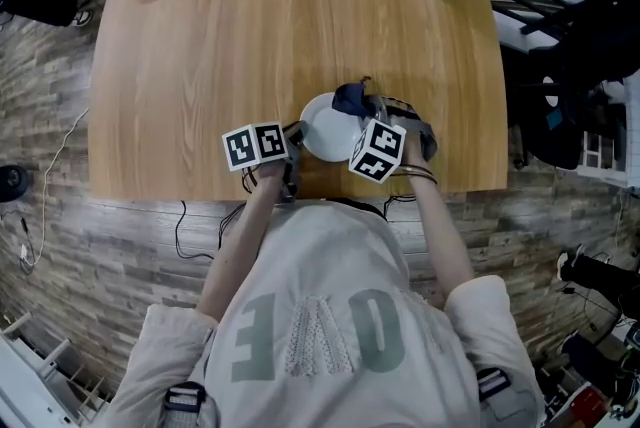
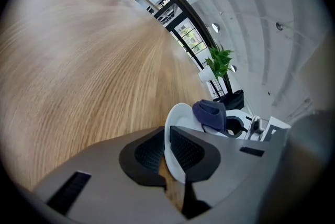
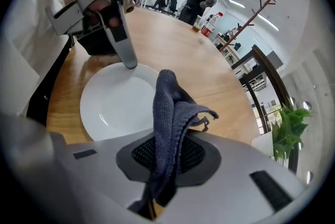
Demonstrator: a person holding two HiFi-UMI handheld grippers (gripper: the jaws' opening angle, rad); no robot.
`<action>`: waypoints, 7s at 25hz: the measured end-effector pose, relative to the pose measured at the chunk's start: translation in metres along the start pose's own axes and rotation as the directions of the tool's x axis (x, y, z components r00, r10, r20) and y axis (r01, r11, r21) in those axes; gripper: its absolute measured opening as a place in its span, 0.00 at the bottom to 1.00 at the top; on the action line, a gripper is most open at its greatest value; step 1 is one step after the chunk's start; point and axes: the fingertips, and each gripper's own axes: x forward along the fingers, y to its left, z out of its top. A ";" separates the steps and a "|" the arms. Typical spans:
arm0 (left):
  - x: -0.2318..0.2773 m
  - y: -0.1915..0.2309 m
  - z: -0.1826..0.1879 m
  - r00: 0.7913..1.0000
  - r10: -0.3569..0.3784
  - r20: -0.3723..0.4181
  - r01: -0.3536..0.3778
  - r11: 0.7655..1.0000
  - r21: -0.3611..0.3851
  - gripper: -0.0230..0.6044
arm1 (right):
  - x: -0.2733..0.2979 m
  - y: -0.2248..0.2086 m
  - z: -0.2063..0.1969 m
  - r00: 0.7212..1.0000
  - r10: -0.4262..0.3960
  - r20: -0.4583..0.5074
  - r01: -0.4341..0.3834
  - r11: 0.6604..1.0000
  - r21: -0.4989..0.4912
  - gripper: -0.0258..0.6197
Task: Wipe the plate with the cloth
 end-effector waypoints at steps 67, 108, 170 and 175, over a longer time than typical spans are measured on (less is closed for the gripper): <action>-0.001 -0.002 0.003 0.999 0.023 0.023 -0.024 0.999 0.023 0.10 | -0.051 0.107 0.020 0.969 0.246 -0.038 -0.248 0.947 -0.205 0.13; 0.001 -0.004 0.001 1.000 -0.003 0.002 0.003 1.000 0.004 0.10 | -0.012 0.078 0.071 0.988 0.157 -0.001 -0.148 0.927 -0.343 0.13; -0.083 0.016 0.056 0.922 0.010 0.388 -0.049 0.995 0.091 0.05 | -0.044 0.121 0.070 0.965 0.262 0.014 -0.229 0.865 -0.448 0.13; -0.099 -0.009 0.076 0.898 -0.032 0.439 -0.056 0.981 0.187 0.05 | -0.060 0.088 0.109 0.958 0.216 0.187 -0.160 0.948 -0.275 0.13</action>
